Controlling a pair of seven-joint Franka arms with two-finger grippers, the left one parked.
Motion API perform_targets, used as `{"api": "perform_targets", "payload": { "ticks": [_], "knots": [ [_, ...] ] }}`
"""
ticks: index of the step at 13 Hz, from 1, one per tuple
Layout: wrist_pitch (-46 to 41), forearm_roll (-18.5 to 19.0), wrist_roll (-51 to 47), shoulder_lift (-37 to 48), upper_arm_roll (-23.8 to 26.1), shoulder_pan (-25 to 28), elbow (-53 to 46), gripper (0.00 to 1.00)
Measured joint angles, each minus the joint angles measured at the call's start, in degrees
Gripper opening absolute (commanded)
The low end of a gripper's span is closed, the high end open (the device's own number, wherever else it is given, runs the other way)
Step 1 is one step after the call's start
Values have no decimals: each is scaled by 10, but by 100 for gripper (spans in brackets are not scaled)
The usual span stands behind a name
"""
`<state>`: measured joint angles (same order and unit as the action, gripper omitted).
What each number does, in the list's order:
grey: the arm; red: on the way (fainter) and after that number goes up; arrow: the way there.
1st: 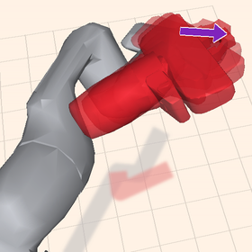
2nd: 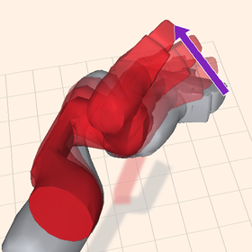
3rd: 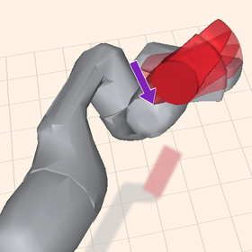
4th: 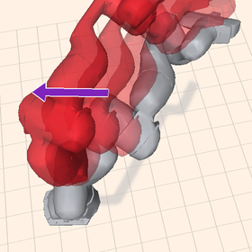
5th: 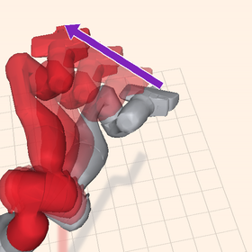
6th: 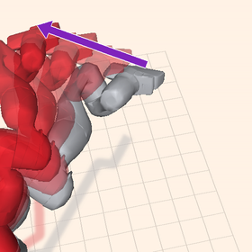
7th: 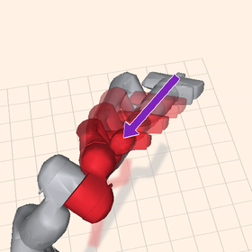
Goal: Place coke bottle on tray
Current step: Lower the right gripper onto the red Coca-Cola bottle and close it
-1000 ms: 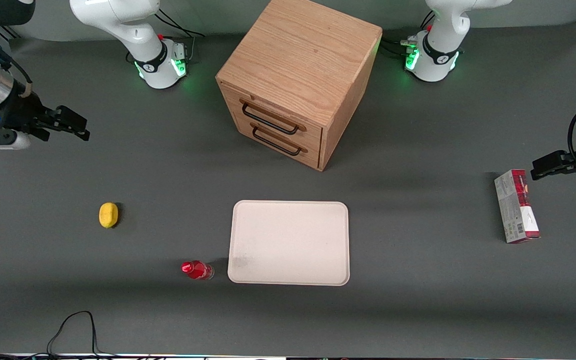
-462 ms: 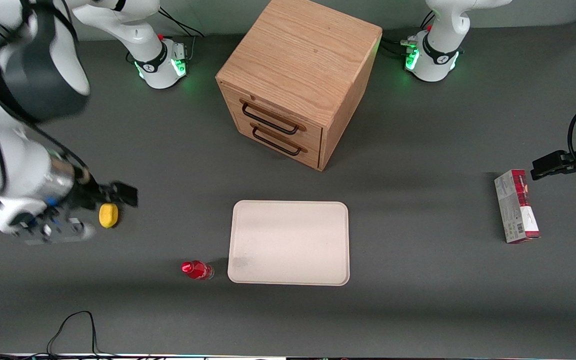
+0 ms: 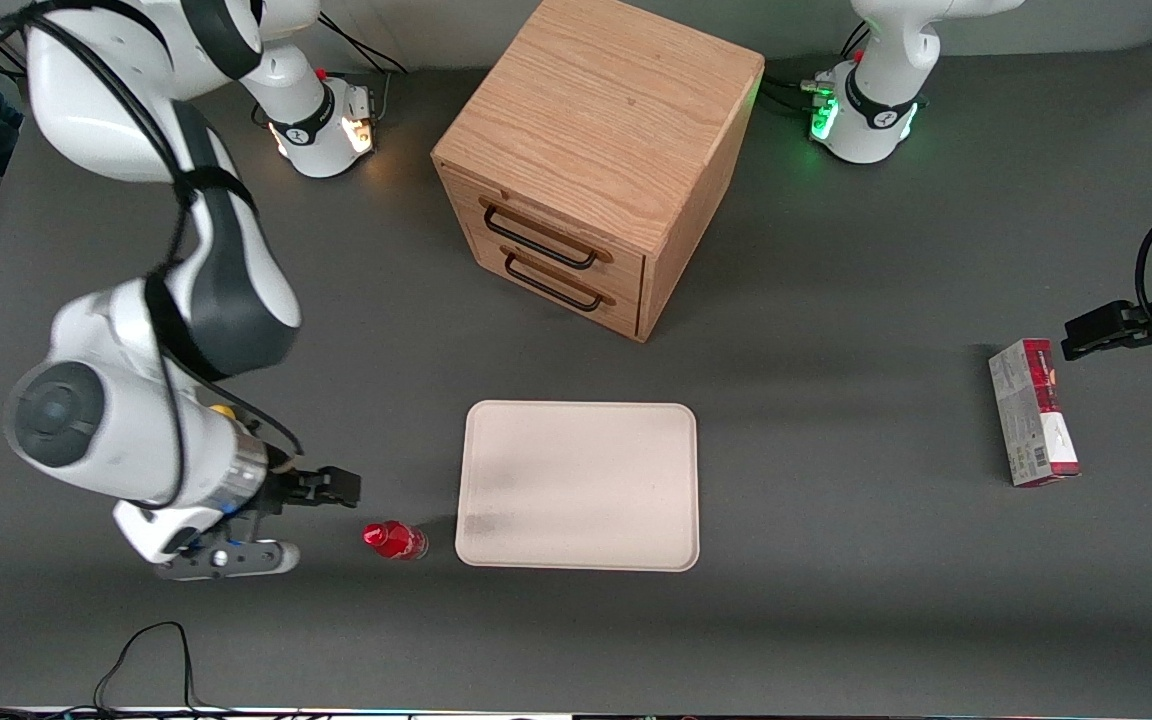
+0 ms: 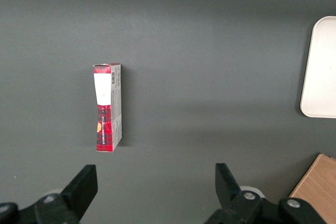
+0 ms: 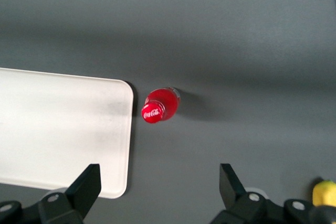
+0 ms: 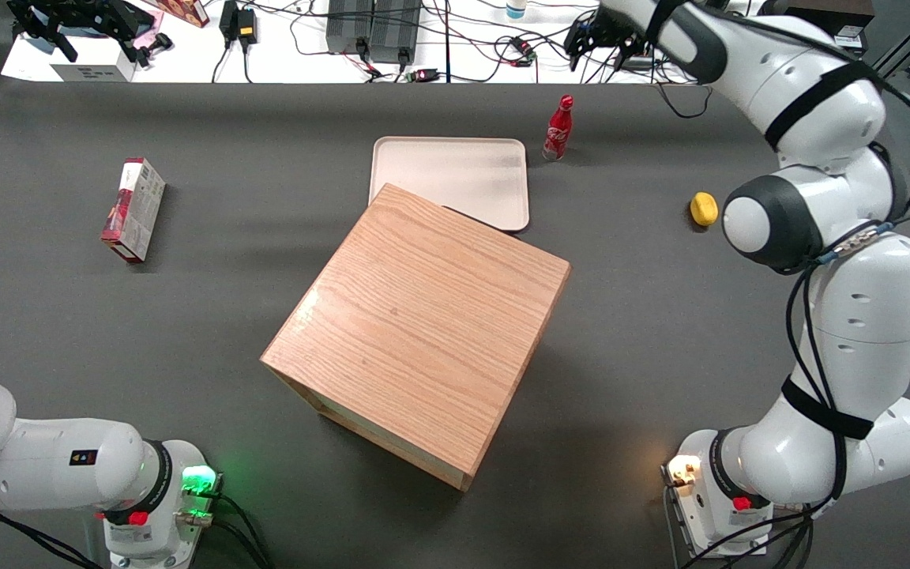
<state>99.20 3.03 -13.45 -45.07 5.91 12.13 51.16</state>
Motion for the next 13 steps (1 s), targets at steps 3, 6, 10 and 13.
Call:
{"api": "perform_targets", "payload": {
  "ticks": [3,6,10,13],
  "knots": [
    [43,33,-9,-50,2,16,-1,100],
    [85,36,-9,-97,2,16,-1,98],
    [89,36,-9,-108,2,17,-3,69],
    [89,36,-10,-108,3,17,-3,13]
  ]
}}
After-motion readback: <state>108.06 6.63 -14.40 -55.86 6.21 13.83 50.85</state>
